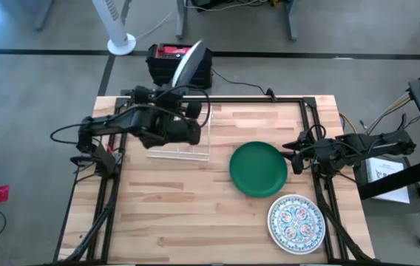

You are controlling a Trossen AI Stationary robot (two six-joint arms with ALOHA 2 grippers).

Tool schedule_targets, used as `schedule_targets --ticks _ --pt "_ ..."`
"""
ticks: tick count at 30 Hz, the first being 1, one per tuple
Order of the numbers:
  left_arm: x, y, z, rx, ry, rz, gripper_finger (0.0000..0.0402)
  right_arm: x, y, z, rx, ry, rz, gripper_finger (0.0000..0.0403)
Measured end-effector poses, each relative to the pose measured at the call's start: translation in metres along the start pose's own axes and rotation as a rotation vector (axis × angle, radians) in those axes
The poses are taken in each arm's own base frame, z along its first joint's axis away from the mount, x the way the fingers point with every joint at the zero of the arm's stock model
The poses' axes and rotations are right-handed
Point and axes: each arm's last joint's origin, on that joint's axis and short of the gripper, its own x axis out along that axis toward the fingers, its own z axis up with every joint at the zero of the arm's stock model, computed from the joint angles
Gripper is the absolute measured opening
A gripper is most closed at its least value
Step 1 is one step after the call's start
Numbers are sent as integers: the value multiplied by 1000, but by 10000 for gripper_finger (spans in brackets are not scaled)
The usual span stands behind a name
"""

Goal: Sort dishes
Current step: Put the blue patterned plate in the dish rack

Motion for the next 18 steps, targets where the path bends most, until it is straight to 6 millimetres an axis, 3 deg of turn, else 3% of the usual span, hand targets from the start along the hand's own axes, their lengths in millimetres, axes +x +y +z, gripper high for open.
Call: schedule_targets --ticks 11,18 --pt "30 1 -25 115 99 55 5 0 0 0 1 0 -1 186" --pt "28 7 -34 45 408 -134 5 0 0 -1 5 1 -1 186"
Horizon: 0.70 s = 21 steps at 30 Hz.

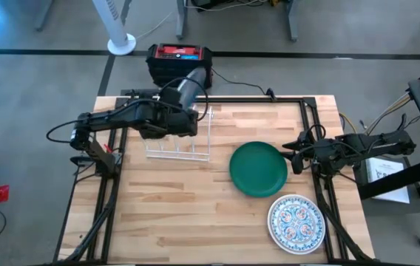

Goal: Sort dishes
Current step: Put the blue patterned plate in the dish rack

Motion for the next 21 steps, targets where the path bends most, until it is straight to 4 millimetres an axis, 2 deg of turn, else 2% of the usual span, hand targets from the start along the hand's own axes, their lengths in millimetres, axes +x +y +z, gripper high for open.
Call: schedule_targets --ticks 5,11,17,21 --pt "-14 22 11 -39 127 -158 5 0 0 0 0 0 0 186" --pt "-18 64 33 -135 85 -152 5 1 0 0 0 5 3 186" --pt "-5 107 49 -209 184 -201 5 2 1 -1 -3 23 12 186" --pt "12 121 52 -243 260 -202 5 3 2 -1 -6 29 9 186"
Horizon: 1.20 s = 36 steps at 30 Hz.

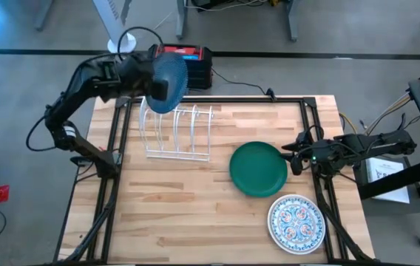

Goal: Sort dishes
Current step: Put the blue patterned plate in the dish rack

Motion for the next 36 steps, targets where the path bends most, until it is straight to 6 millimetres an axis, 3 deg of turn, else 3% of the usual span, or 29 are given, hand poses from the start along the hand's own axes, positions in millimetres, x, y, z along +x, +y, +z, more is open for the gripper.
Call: schedule_targets --ticks 5,15,36 --pt "10 8 8 3 43 6 5 1 0 -1 2 11 0 186" --pt "19 7 7 19 78 10 5 4 1 -2 -1 25 -11 186" --pt "61 0 -17 43 161 164 5 8 2 -3 -7 55 -11 186"
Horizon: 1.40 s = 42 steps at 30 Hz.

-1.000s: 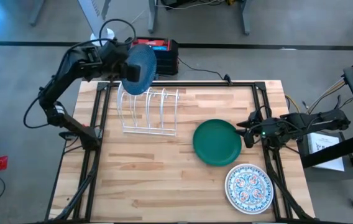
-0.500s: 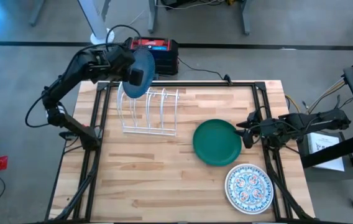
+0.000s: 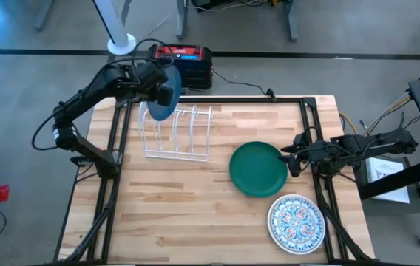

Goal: Sort dishes
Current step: Put the blue patterned plate in the dish rack

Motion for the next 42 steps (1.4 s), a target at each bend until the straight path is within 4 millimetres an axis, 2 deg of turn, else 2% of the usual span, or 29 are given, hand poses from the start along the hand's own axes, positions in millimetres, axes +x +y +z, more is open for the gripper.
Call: schedule_targets --ticks 8,21,42 --pt "10 -7 -13 48 59 31 5 1 0 0 -2 3 -2 186" --pt "8 -36 -32 76 49 11 5 1 0 0 0 3 -3 186" --pt "28 -71 -44 168 78 63 5 1 0 -1 -2 8 -3 186"
